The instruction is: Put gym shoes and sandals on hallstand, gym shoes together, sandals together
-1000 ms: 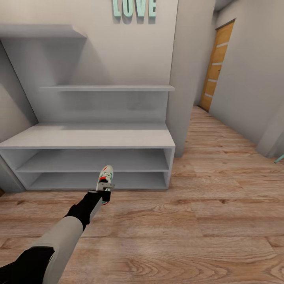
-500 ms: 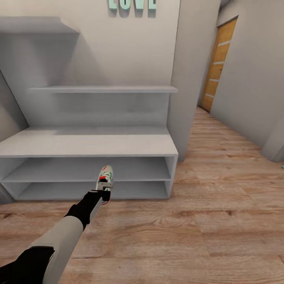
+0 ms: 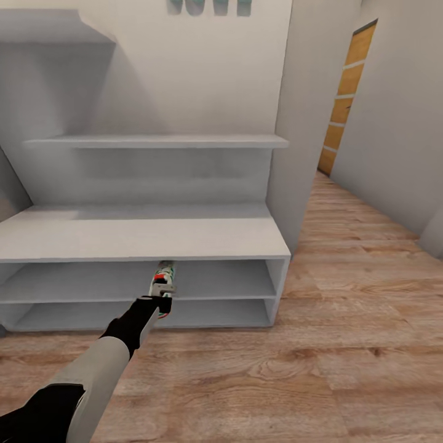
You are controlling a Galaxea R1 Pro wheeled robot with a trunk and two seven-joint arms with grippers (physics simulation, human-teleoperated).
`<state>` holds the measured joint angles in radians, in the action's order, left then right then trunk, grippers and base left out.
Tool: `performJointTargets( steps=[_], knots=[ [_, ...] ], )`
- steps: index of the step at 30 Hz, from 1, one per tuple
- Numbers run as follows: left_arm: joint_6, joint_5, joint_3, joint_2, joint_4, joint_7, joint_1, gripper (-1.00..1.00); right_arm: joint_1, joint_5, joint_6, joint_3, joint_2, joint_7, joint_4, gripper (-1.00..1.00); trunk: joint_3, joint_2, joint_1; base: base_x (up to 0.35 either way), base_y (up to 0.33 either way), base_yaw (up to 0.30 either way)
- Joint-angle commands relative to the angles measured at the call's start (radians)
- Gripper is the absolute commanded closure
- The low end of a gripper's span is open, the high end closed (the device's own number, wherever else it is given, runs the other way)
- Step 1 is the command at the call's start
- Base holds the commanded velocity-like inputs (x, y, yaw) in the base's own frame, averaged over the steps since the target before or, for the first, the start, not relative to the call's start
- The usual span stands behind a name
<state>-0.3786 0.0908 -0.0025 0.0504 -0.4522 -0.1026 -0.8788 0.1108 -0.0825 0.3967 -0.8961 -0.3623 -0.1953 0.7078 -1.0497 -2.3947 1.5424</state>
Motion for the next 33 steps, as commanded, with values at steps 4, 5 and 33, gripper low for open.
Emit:
performJointTargets(
  steps=[4,5,33],
  knots=[
    [-0.005,0.01,-0.002,0.001,-0.008,0.0,0.002,1.0,0.001,-0.013,0.001,-0.003,0.0,-0.01,-0.001,1.0,-0.001,0.0,0.0,0.092,0.058,0.0],
    [-0.005,0.009,-0.002,0.001,-0.008,0.0,0.002,1.0,0.001,-0.013,0.001,-0.003,0.0,-0.01,-0.001,1.0,-0.001,0.0,0.0,0.044,0.017,0.0],
    [-0.007,0.009,-0.002,0.002,-0.01,0.0,0.0,1.0,0.0,-0.013,0.001,-0.003,0.0,-0.01,0.0,1.0,-0.02,-0.042,0.023,0.126,0.001,0.0]
  ],
)
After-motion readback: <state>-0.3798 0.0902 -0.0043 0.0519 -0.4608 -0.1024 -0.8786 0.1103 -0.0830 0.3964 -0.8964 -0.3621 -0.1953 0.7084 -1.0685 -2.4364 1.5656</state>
